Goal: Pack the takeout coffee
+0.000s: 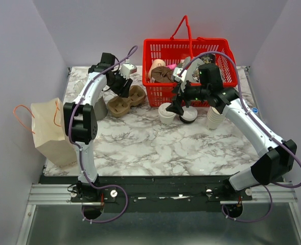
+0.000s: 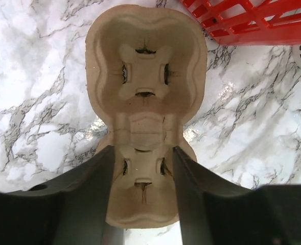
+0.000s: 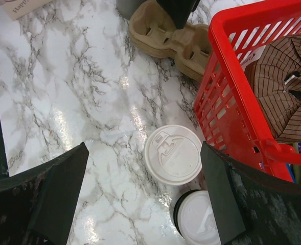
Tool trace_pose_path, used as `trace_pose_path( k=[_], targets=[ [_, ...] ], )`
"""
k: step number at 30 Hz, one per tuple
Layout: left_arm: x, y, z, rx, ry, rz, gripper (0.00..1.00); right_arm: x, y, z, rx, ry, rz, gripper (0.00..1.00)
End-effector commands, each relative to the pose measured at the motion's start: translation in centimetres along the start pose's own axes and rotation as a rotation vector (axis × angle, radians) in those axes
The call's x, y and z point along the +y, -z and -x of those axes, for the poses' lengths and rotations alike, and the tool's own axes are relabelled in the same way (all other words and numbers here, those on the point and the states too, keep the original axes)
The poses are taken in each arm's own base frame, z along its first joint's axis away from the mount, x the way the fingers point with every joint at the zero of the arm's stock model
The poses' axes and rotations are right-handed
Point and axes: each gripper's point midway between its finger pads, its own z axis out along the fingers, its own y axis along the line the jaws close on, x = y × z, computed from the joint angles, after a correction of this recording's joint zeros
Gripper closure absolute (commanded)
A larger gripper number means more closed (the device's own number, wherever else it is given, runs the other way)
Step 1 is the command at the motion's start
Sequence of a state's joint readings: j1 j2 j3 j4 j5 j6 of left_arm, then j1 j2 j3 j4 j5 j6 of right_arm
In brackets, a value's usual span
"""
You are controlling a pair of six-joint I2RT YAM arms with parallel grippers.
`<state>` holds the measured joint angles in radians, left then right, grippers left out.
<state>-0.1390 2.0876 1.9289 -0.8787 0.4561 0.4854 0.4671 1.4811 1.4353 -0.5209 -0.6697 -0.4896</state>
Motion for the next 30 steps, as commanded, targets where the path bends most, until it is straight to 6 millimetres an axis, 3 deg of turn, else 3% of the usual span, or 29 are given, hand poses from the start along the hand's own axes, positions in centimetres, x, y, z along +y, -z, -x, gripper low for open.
trace_pose_path(
  k=[1, 9, 14, 30],
  targets=[
    [0.4, -0.2, -0.4, 0.003, -0.019, 0.012, 0.38, -0.5, 0.2, 0.8, -0.008, 0.016, -0.015, 0.0],
    [1.0, -2.0, -1.3, 0.02, -0.014, 0.005, 0.37, -0.4, 0.4, 0.4, 0.0, 0.012, -0.019, 0.0],
    [1.1, -2.8, -1.9, 0.041, -0.009, -0.008, 0.42, -0.5, 0.3, 0.3, 0.003, 0.011, -0.019, 0.0],
    [0.6, -3.9, -3.2, 0.073, -0.022, -0.042, 0.43, -0.7, 0.0, 0.2, 0.008, 0.006, -0.02, 0.0]
  ],
)
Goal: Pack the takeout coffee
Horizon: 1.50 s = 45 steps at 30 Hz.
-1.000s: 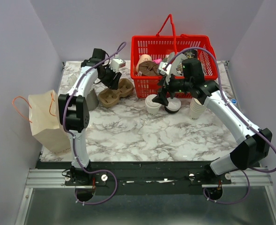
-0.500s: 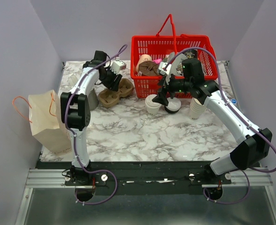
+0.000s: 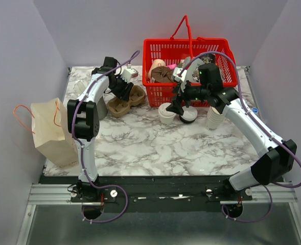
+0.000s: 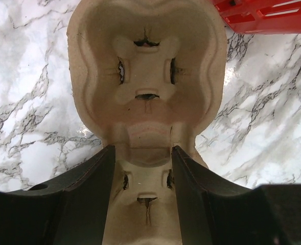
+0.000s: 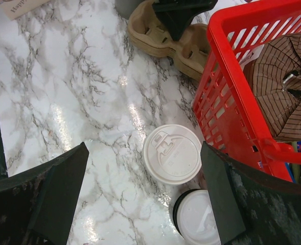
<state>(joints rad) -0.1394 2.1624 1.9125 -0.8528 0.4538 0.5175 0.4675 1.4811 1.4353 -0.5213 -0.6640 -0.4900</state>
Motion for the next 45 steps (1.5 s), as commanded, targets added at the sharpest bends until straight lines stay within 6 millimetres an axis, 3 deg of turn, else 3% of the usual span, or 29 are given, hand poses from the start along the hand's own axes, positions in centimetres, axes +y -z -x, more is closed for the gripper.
trace_pose_path(
  k=[1, 8, 16, 21, 25, 32, 36, 40, 41, 42, 43, 44, 45],
  targets=[
    [-0.1, -0.9, -1.0, 0.027, -0.019, -0.019, 0.44, -0.6, 0.0, 0.2, 0.005, 0.006, -0.015, 0.0],
    [-1.0, -0.7, -1.4, 0.026, -0.014, -0.042, 0.51, -0.6, 0.0, 0.1, 0.007, 0.007, -0.019, 0.0],
    [-1.4, -1.0, -1.3, 0.015, -0.022, -0.019, 0.5, -0.8, -0.2, 0.1, 0.007, 0.005, -0.016, 0.0],
    [-1.3, -1.4, -1.6, 0.043, -0.007, -0.024, 0.56, -0.9, -0.3, 0.1, 0.007, 0.005, -0.017, 0.0],
    [-1.6, -0.3, -0.9, 0.033, -0.008, -0.029, 0.68, -0.9, -0.2, 0.2, 0.007, 0.007, -0.021, 0.0],
    [-2.3, 4.1, 2.0, -0.016, -0.01, -0.013, 0.87, -0.9, -0.1, -0.1, 0.012, 0.011, -0.026, 0.0],
    [-1.7, 5.9, 3.5, -0.07, 0.017, 0.016, 0.89, -0.8, -0.2, 0.1, 0.006, 0.013, -0.02, 0.0],
    [-0.3, 4.7, 1.6, -0.004, -0.075, 0.109, 0.93, -0.8, -0.4, 0.1, 0.001, 0.008, -0.014, 0.0],
    [0.0, 4.4, 1.9, -0.036, -0.03, 0.103, 1.0, -0.8, -0.4, 0.3, -0.004, 0.008, -0.01, 0.0],
    [0.4, 4.3, 2.1, -0.078, 0.05, 0.069, 1.0, -0.8, -0.4, 0.4, -0.005, 0.003, -0.01, 0.0],
    [-0.8, 4.7, 3.4, -0.166, 0.145, -0.055, 1.0, -0.8, -0.3, 0.6, -0.008, 0.004, -0.012, 0.0],
    [0.2, 5.2, 3.8, -0.187, 0.237, -0.038, 1.0, -0.8, -0.2, 0.7, -0.009, 0.005, -0.014, 0.0],
    [0.0, 5.5, 4.1, -0.186, 0.206, -0.023, 1.0, -0.8, -0.2, 0.6, -0.009, 0.006, -0.016, 0.0]
  ],
)
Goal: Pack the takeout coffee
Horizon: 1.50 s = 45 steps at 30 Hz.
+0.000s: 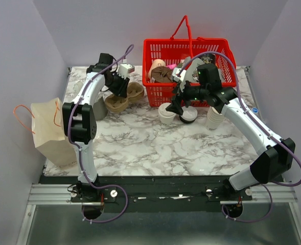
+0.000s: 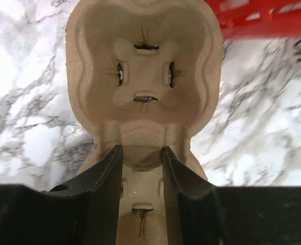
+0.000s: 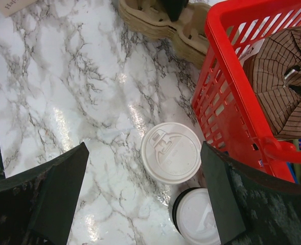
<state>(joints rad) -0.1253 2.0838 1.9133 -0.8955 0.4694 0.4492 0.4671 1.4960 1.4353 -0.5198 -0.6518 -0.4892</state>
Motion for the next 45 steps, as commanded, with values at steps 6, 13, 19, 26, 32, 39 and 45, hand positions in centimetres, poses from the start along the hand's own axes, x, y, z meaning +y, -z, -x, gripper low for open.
trace_pose_path(
  k=[6, 13, 19, 26, 32, 39, 45],
  targets=[
    [0.8, 3.0, 3.7, -0.106, -0.027, 0.09, 1.0, 0.0, 0.5, 0.6, -0.015, 0.01, -0.008, 0.0],
    [1.8, 3.6, 4.6, -0.127, 0.081, 0.125, 1.0, 0.1, 0.7, 0.8, -0.021, 0.015, -0.01, 0.0],
    [1.1, 4.1, 5.2, -0.161, 0.122, 0.066, 1.0, 0.1, 0.8, 0.7, -0.018, 0.015, -0.015, 0.0],
    [-1.3, 7.7, 5.7, -0.195, 0.16, 0.084, 1.0, 0.3, 1.2, 0.5, -0.017, 0.02, -0.028, 0.0],
    [-6.8, 9.9, -0.7, -0.088, 0.102, -0.016, 1.0, 0.4, 2.1, 1.5, -0.036, 0.028, -0.048, 0.0],
    [-10.8, 10.7, -8.4, 0.019, 0.155, -0.016, 1.0, 0.8, 1.7, 1.4, -0.044, 0.002, -0.026, 0.0],
    [-12.8, 9.3, -15.2, 0.067, 0.304, 0.048, 1.0, 0.6, 1.3, 1.6, -0.052, -0.008, -0.015, 0.0]
  ],
)
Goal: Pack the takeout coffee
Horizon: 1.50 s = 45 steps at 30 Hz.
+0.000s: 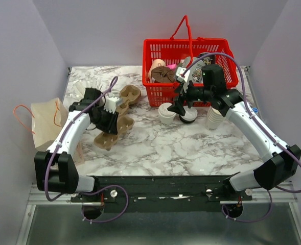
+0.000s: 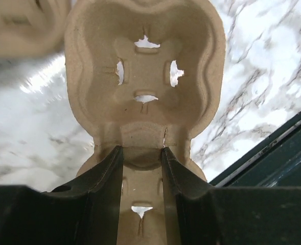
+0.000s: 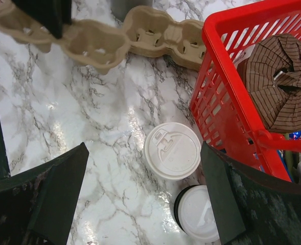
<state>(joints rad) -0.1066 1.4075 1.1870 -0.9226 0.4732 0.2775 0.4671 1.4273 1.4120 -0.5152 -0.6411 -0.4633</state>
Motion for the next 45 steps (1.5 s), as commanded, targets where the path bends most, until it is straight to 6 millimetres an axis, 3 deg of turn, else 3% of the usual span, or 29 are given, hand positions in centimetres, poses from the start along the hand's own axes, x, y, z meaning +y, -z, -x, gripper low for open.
trace_pose_path(
  k=[1, 2, 8, 10, 11, 17, 21, 23, 24, 26, 27, 29, 30, 31, 33, 35, 36, 39, 42, 45],
  targets=[
    [-0.1, -0.4, -4.0, 0.005, 0.087, 0.071, 1.0, -0.1, -0.4, 0.4, -0.022, -0.014, 0.014, 0.0],
    [0.0, -0.8, -4.9, 0.012, 0.088, 0.082, 1.0, -0.1, -0.5, 0.4, -0.022, -0.014, 0.014, 0.0],
    [1.2, -0.6, -5.1, 0.029, 0.111, 0.15, 1.0, -0.3, -0.8, 0.2, -0.016, -0.021, 0.019, 0.0],
    [1.3, -1.1, -5.4, 0.051, 0.119, 0.142, 0.82, -0.3, -0.8, 0.1, -0.014, -0.021, 0.019, 0.0],
    [1.3, -1.1, -5.4, 0.065, 0.126, 0.14, 0.66, -0.3, -0.9, 0.1, -0.013, -0.021, 0.019, 0.0],
    [0.6, -1.3, -5.8, 0.12, 0.125, 0.077, 0.4, -0.4, -0.9, -0.2, -0.005, -0.013, 0.011, 0.0],
    [-0.1, 0.3, -5.1, 0.116, 0.053, 0.056, 0.31, -0.3, -1.0, -0.5, 0.003, -0.016, 0.023, 0.0],
    [-1.3, 1.4, -4.6, 0.105, 0.022, 0.008, 0.25, -0.4, -1.2, -0.5, 0.005, -0.013, 0.028, 0.0],
    [-1.6, 3.2, -2.3, 0.034, -0.026, 0.024, 0.25, -0.3, -1.3, -0.7, 0.013, -0.015, 0.035, 0.0],
    [-2.0, 5.8, 0.3, -0.046, -0.052, 0.063, 0.23, -0.4, -1.3, -0.5, 0.012, -0.001, 0.038, 0.0],
    [-1.7, 8.9, 3.4, -0.137, -0.086, 0.148, 0.22, -0.6, -1.5, -0.7, 0.018, -0.003, 0.038, 0.0],
    [-1.2, 12.5, 5.6, -0.204, -0.081, 0.247, 0.2, -0.7, -1.5, -0.5, 0.018, -0.005, 0.035, 0.0],
    [-1.2, 15.7, 7.6, -0.288, -0.12, 0.316, 0.2, -0.7, -1.6, -0.5, 0.017, -0.006, 0.038, 0.0],
    [0.7, 18.1, 7.8, -0.301, -0.109, 0.457, 0.2, -0.7, -1.6, -0.5, 0.016, -0.011, 0.039, 0.0],
    [2.0, 23.0, 8.7, -0.357, -0.144, 0.641, 0.17, -0.5, -1.8, -0.6, 0.016, -0.022, 0.049, 0.0],
    [4.7, 27.7, 7.9, -0.337, -0.122, 0.893, 0.17, -0.4, -2.0, -0.7, 0.017, -0.043, 0.061, 0.0],
    [4.8, 30.3, 8.0, -0.368, -0.113, 0.976, 0.16, -0.2, -2.1, -0.7, 0.014, -0.053, 0.073, 0.0],
    [6.7, 37.2, 5.7, -0.368, -0.002, 1.243, 0.15, 0.0, -2.7, -0.7, 0.013, -0.079, 0.097, 0.0],
    [7.3, 39.7, 3.1, -0.298, 0.069, 1.346, 0.16, 0.2, -3.4, -0.6, 0.011, -0.092, 0.118, 0.0],
    [8.1, 39.5, 0.2, -0.192, 0.136, 1.367, 0.19, 0.4, -4.0, -0.5, 0.014, -0.092, 0.136, 0.0]
  ],
)
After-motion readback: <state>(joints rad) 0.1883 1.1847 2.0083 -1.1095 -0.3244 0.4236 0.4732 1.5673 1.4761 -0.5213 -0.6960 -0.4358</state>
